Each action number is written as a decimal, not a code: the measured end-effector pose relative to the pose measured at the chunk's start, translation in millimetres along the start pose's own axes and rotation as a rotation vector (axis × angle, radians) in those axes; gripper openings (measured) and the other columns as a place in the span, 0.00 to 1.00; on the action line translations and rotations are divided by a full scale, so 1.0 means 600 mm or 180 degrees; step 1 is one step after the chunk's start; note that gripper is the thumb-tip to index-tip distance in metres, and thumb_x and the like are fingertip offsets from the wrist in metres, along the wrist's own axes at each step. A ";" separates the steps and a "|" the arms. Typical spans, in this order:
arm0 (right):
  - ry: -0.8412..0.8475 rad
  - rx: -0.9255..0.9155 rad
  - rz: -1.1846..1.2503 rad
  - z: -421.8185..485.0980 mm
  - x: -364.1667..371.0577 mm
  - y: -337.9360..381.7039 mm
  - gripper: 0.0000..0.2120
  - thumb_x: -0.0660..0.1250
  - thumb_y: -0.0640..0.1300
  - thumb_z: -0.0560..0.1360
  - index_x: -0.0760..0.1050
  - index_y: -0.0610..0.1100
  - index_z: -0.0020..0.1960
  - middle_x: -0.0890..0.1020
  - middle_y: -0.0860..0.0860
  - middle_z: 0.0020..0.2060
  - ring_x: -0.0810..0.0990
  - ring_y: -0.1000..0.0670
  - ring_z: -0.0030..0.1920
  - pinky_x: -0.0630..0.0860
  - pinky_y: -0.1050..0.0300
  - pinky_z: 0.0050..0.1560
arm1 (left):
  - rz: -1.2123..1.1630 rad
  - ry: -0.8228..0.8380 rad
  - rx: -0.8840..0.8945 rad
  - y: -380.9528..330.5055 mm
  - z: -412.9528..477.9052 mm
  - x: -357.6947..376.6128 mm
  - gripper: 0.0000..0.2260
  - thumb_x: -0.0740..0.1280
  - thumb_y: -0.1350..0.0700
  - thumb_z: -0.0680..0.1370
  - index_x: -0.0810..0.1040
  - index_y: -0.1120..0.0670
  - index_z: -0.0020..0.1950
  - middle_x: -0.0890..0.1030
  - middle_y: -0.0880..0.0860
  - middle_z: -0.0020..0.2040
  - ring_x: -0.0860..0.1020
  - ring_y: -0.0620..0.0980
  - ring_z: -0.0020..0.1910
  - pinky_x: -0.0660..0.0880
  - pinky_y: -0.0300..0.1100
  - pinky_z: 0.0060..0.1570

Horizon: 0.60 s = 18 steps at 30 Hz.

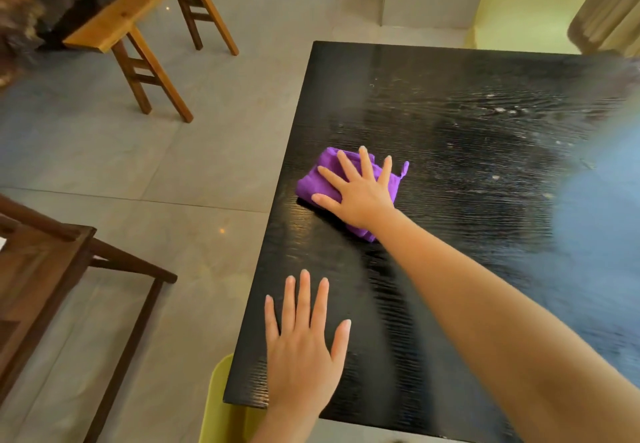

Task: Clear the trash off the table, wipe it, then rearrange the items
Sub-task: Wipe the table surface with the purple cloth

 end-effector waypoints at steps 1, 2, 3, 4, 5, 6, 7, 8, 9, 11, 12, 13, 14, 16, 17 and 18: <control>0.0055 0.0022 0.0018 0.004 0.005 -0.003 0.37 0.38 0.75 0.68 0.49 0.64 0.74 0.48 0.51 0.78 0.39 0.38 0.76 0.35 0.27 0.67 | 0.0000 -0.0008 0.0008 0.000 0.001 0.000 0.29 0.48 0.37 0.78 0.63 0.50 0.74 0.63 0.55 0.75 0.60 0.57 0.74 0.55 0.60 0.69; 0.0087 0.0062 0.0098 0.007 0.011 -0.002 0.37 0.39 0.76 0.68 0.48 0.64 0.74 0.46 0.50 0.78 0.37 0.38 0.76 0.35 0.27 0.68 | -0.0004 -0.0014 0.0011 0.000 0.002 0.001 0.29 0.48 0.37 0.78 0.63 0.50 0.74 0.63 0.56 0.75 0.60 0.57 0.74 0.55 0.60 0.69; 0.0076 0.0097 0.0170 0.008 0.015 0.003 0.37 0.40 0.76 0.68 0.48 0.63 0.74 0.46 0.50 0.78 0.37 0.37 0.76 0.35 0.28 0.69 | -0.0008 -0.0023 0.0011 0.000 0.002 0.002 0.29 0.48 0.37 0.78 0.63 0.50 0.74 0.63 0.56 0.74 0.61 0.58 0.74 0.55 0.60 0.69; 0.0028 0.0117 0.0209 0.008 0.018 0.009 0.38 0.41 0.76 0.68 0.49 0.63 0.75 0.47 0.49 0.78 0.38 0.38 0.76 0.36 0.29 0.70 | -0.0008 -0.0039 0.0014 0.000 0.003 0.002 0.29 0.48 0.37 0.78 0.63 0.50 0.74 0.63 0.56 0.74 0.61 0.58 0.74 0.55 0.60 0.69; -0.0026 0.0118 0.0226 0.007 0.019 0.014 0.38 0.42 0.76 0.68 0.50 0.62 0.75 0.48 0.48 0.78 0.39 0.38 0.76 0.37 0.30 0.70 | -0.0002 -0.0056 0.0023 -0.001 0.003 0.003 0.29 0.48 0.37 0.78 0.63 0.50 0.74 0.63 0.56 0.74 0.60 0.58 0.74 0.55 0.60 0.69; -0.0070 0.0099 0.0243 0.004 0.019 0.017 0.37 0.43 0.75 0.69 0.51 0.62 0.75 0.50 0.48 0.78 0.41 0.38 0.77 0.38 0.31 0.71 | 0.0010 -0.0067 0.0032 -0.001 0.003 0.004 0.29 0.48 0.37 0.78 0.63 0.50 0.74 0.63 0.56 0.75 0.60 0.57 0.74 0.55 0.60 0.69; -0.0107 0.0070 0.0262 0.000 0.019 0.019 0.36 0.44 0.73 0.70 0.53 0.61 0.74 0.51 0.48 0.78 0.43 0.38 0.77 0.39 0.32 0.71 | 0.0028 -0.0080 0.0035 0.000 0.003 0.005 0.29 0.47 0.37 0.78 0.62 0.50 0.74 0.62 0.55 0.75 0.59 0.57 0.74 0.56 0.60 0.70; -0.0140 0.0034 0.0284 -0.005 0.018 0.021 0.34 0.46 0.72 0.72 0.54 0.61 0.74 0.52 0.48 0.78 0.45 0.38 0.77 0.41 0.32 0.72 | 0.0051 -0.0096 0.0028 0.000 0.004 0.005 0.29 0.47 0.37 0.78 0.61 0.50 0.75 0.62 0.55 0.75 0.58 0.57 0.75 0.56 0.61 0.70; -0.0161 -0.0008 0.0309 -0.012 0.016 0.024 0.31 0.47 0.69 0.73 0.56 0.60 0.74 0.53 0.48 0.78 0.46 0.39 0.77 0.42 0.33 0.72 | 0.0074 -0.0113 0.0016 0.000 0.004 0.006 0.29 0.47 0.37 0.78 0.60 0.50 0.75 0.61 0.55 0.75 0.58 0.57 0.75 0.57 0.61 0.71; -0.0179 -0.0126 0.0348 -0.035 0.016 0.030 0.27 0.49 0.65 0.76 0.57 0.60 0.74 0.55 0.48 0.77 0.47 0.40 0.77 0.43 0.34 0.73 | 0.0112 -0.0125 0.0018 -0.001 0.002 0.006 0.29 0.47 0.37 0.78 0.60 0.50 0.75 0.61 0.55 0.75 0.57 0.57 0.75 0.57 0.61 0.71; -0.0186 -0.0202 0.0359 -0.049 0.017 0.034 0.26 0.50 0.63 0.76 0.57 0.60 0.74 0.55 0.49 0.77 0.47 0.40 0.77 0.43 0.35 0.73 | 0.0132 -0.0111 0.0021 0.000 0.002 0.007 0.29 0.47 0.37 0.78 0.59 0.51 0.75 0.60 0.56 0.75 0.57 0.57 0.75 0.56 0.61 0.71; -0.0184 -0.0278 0.0369 -0.064 0.017 0.037 0.26 0.50 0.62 0.77 0.57 0.60 0.74 0.56 0.50 0.77 0.47 0.41 0.77 0.43 0.35 0.73 | 0.0157 -0.0093 0.0017 0.001 0.001 0.007 0.29 0.46 0.37 0.78 0.59 0.51 0.75 0.60 0.56 0.75 0.56 0.57 0.75 0.56 0.61 0.71; -0.0178 -0.0342 0.0387 -0.079 0.018 0.038 0.25 0.50 0.62 0.77 0.57 0.60 0.74 0.56 0.50 0.77 0.48 0.42 0.77 0.44 0.36 0.74 | 0.0186 -0.0080 0.0015 0.001 0.002 0.006 0.30 0.46 0.37 0.78 0.59 0.51 0.75 0.61 0.56 0.75 0.56 0.57 0.75 0.57 0.61 0.71; -0.0163 -0.0457 0.0444 -0.106 0.018 0.033 0.24 0.51 0.61 0.78 0.58 0.60 0.74 0.56 0.52 0.77 0.48 0.43 0.77 0.45 0.37 0.74 | 0.0220 -0.0085 0.0028 -0.001 0.002 0.004 0.30 0.46 0.37 0.78 0.60 0.52 0.74 0.62 0.57 0.75 0.57 0.57 0.75 0.58 0.61 0.71; -0.0148 -0.0518 0.0455 -0.118 0.018 0.029 0.24 0.51 0.61 0.78 0.58 0.60 0.74 0.56 0.52 0.77 0.48 0.43 0.77 0.46 0.37 0.74 | 0.0228 -0.0106 0.0041 -0.002 0.002 0.003 0.30 0.46 0.37 0.78 0.61 0.52 0.74 0.62 0.57 0.75 0.57 0.57 0.75 0.58 0.61 0.71; -0.0131 -0.0592 0.0451 -0.129 0.018 0.025 0.24 0.51 0.61 0.78 0.58 0.60 0.74 0.56 0.53 0.77 0.48 0.43 0.78 0.46 0.37 0.74 | 0.0232 -0.0127 0.0047 -0.001 0.001 0.002 0.30 0.45 0.37 0.78 0.60 0.52 0.75 0.61 0.57 0.75 0.56 0.57 0.75 0.57 0.61 0.71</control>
Point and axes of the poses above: each hand's wrist, its own z-axis towards the middle knuckle, its own x-axis out of the palm, y = z × x, the point moved 6 cm from there along z, towards the middle knuckle
